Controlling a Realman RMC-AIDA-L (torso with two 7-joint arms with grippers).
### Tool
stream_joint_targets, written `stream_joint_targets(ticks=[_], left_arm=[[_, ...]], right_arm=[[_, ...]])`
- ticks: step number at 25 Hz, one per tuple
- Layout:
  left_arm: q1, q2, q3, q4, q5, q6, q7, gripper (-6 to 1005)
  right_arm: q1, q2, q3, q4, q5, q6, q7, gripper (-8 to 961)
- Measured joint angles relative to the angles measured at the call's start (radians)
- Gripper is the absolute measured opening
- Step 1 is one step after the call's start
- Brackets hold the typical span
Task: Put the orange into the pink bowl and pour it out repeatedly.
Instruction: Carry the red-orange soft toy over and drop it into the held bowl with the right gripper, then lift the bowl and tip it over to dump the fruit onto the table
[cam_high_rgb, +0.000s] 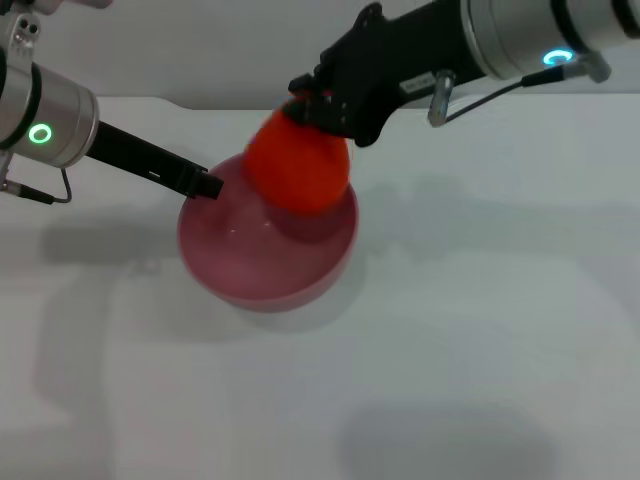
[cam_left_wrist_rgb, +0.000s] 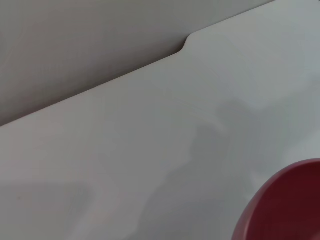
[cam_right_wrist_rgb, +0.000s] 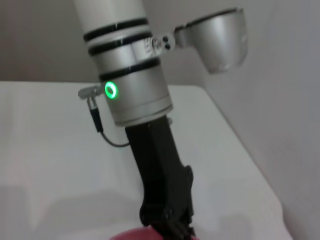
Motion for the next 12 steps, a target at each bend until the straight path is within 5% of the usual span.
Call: stream_joint_targets(ticks=[3, 8, 12], left_arm=[[0.000, 0.000, 0.002, 0.000, 0.000, 0.000, 0.000, 42], [0.000, 0.000, 0.003, 0.000, -0.001, 0.000, 0.000, 42], [0.003, 0.000, 0.004, 0.000, -0.001, -0.002, 0.000, 42]], right_arm=[[0.000, 0.000, -0.001, 0.012, -0.002, 0.005, 0.000, 171], [-0.010, 0.000, 0.011, 0.012, -0.003, 0.010, -0.001, 370], [-0.038, -0.001, 0.020, 0.004, -0.005, 0.045, -0.014, 402]])
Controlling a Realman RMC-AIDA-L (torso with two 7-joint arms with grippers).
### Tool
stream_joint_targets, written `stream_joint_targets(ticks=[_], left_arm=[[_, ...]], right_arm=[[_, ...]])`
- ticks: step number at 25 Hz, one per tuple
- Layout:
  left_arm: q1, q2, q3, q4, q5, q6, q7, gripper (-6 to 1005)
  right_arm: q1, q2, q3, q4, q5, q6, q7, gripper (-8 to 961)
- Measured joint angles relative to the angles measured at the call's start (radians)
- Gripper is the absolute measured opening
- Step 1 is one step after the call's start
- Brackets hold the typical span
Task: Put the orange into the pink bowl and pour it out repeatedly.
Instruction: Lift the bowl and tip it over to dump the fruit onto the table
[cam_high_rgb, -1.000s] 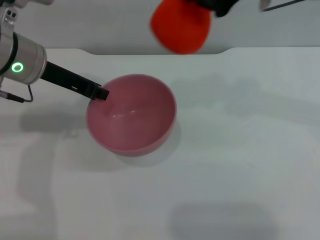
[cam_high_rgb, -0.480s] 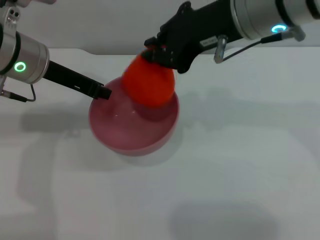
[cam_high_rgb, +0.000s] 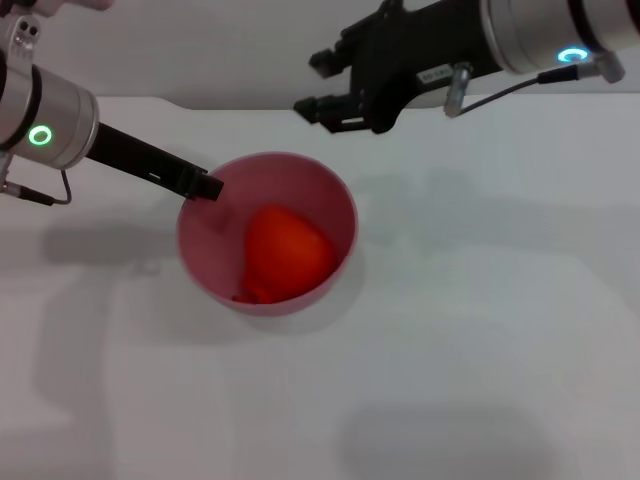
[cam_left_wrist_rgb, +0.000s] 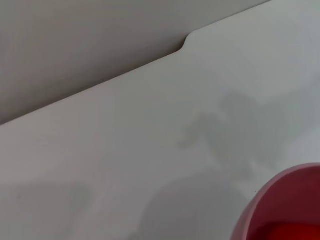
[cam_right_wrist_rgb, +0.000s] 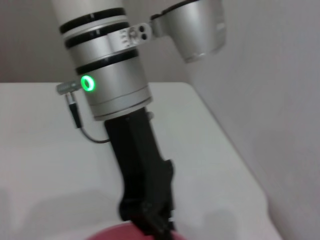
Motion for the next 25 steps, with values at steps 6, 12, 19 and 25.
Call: stream_joint_targets(ticks=[6, 12, 19, 25], left_arm=[[0.009, 0.000, 0.011, -0.001, -0.034, -0.061, 0.008, 41], [0.051, -0.001, 0.079, -0.008, -0.135, -0.205, 0.057, 41], [0.162, -0.002, 0.305, -0.001, -0.201, -0.554, 0.082, 41], [0.281, -0.002, 0.463, 0.050, -0.212, -0.814, 0.101, 41]], right_arm=[[-0.135, 0.002, -0.001, -0.040, 0.019, 0.232, -0.029, 450], [-0.302, 0.000, 0.023, 0.028, 0.313, 0.554, -0.137, 459], [-0.376, -0.001, 0.117, 0.203, 0.703, 0.573, -0.358, 458], [-0.418, -0.001, 0.134, 0.253, 0.809, 0.569, -0.418, 459]])
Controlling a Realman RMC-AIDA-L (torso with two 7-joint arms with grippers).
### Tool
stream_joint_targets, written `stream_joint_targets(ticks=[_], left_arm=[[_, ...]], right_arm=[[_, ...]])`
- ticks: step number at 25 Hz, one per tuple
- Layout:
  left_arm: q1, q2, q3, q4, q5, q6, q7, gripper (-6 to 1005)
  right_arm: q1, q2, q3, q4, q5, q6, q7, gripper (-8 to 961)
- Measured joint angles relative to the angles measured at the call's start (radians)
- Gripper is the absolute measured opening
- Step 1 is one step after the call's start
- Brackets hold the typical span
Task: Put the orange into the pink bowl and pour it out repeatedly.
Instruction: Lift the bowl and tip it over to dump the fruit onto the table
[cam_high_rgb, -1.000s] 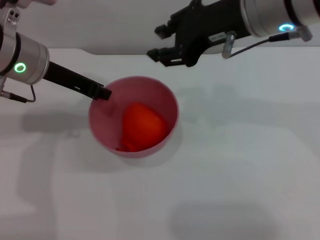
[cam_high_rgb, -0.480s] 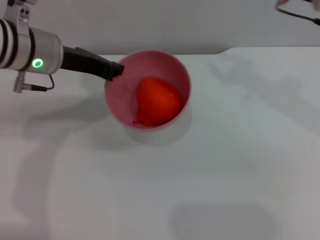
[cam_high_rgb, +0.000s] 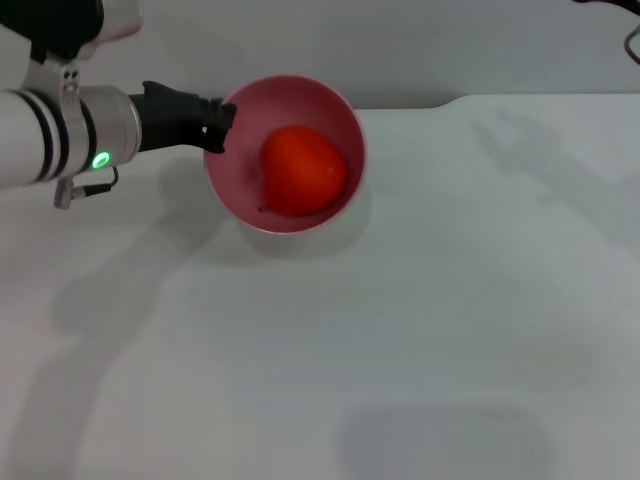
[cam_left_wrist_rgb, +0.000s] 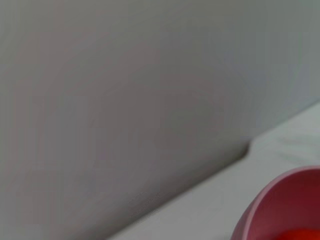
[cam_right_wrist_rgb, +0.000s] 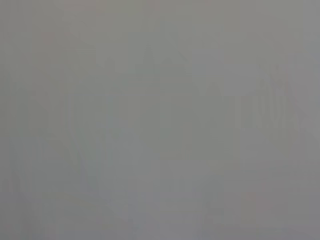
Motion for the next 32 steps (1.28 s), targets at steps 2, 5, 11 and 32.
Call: stream_joint_targets(ticks=[2, 5, 11, 32], left_arm=[[0.032, 0.001, 0.036, 0.023, 0.001, -0.065, 0.004, 41], [0.102, 0.002, 0.111, 0.079, 0.014, -0.196, 0.011, 41], [0.265, 0.002, 0.291, 0.173, 0.027, -0.507, 0.157, 41], [0.319, -0.001, 0.706, 0.014, 0.027, -1.346, 0.577, 41]], right_arm=[[-0.005, 0.001, 0.002, 0.009, 0.007, 0.001, 0.000, 459], [-0.004, 0.002, 0.011, 0.035, 0.024, 0.004, 0.000, 459], [0.017, 0.001, 0.029, 0.082, 0.042, 0.003, -0.001, 459], [0.050, 0.000, 0.038, 0.168, 0.174, -0.041, -0.086, 458]])
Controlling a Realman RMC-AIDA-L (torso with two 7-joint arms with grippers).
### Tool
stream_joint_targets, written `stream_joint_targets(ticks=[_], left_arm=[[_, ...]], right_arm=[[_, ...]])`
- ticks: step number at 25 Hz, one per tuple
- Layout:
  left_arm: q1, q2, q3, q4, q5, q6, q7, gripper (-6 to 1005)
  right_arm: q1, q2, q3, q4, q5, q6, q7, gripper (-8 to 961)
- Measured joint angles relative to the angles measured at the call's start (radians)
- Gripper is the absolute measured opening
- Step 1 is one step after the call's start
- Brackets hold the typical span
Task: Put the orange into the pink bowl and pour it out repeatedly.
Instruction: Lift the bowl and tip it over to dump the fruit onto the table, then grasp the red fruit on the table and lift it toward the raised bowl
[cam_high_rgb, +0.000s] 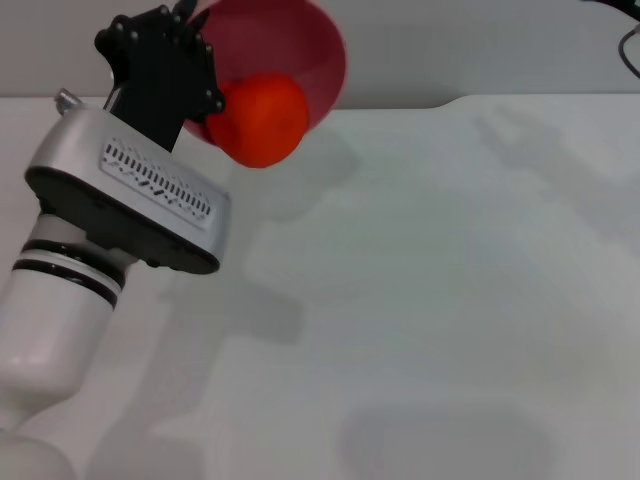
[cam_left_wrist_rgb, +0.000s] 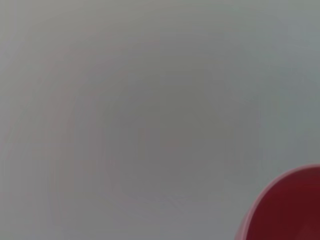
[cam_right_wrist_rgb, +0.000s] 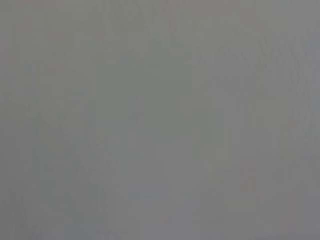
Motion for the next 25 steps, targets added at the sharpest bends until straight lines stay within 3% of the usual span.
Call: stream_joint_targets(ticks=[8, 25], left_arm=[[-0.063, -0.007, 0.078, -0.121, 0.001, -0.216, 0.046, 41], [-0.076, -0.004, 0.080, -0.123, -0.008, -0.237, 0.016, 41]], right_arm=[[0.002, -0.001, 0.001, 0.009, 0.010, -0.005, -0.015, 459], [0.010, 0.000, 0.004, 0.017, 0.011, -0.014, -0.020, 459]])
